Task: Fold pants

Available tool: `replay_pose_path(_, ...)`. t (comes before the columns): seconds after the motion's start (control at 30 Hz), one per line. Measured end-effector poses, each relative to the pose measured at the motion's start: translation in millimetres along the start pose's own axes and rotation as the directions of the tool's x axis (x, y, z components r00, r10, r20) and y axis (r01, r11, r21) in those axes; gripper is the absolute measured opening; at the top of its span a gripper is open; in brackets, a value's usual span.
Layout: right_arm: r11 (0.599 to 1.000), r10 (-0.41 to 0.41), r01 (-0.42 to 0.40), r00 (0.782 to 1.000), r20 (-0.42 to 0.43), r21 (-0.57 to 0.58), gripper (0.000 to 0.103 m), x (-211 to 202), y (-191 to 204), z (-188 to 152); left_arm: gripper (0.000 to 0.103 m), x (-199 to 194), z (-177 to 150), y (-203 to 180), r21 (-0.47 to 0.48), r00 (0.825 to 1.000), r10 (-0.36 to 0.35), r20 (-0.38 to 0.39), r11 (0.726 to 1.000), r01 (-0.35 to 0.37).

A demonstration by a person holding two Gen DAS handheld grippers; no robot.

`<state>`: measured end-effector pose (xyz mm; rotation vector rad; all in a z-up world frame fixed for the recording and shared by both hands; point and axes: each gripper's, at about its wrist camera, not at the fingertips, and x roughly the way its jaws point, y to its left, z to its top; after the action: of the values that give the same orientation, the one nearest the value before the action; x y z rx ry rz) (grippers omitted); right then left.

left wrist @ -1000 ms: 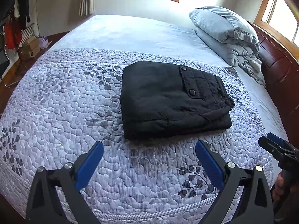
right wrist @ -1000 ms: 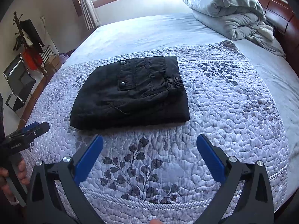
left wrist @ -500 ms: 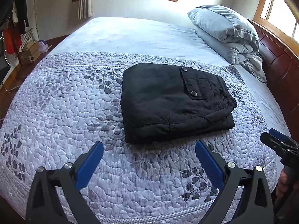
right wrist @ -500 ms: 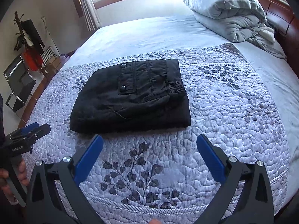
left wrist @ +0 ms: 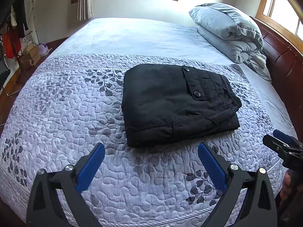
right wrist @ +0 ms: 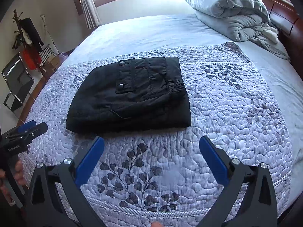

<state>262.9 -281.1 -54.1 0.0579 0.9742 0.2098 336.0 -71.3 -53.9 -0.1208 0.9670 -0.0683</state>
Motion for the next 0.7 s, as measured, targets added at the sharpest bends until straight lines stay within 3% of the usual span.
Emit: replay_pose_path(0.7, 1.000, -0.004, 0.004, 1.000, -0.011, 0.003, 0.100, 7.4, -2.3, -0.3, 0.099, 8.2, -0.2, 2.0, 0.002, 1.000, 0.006, -0.015, 1.000, -0.006)
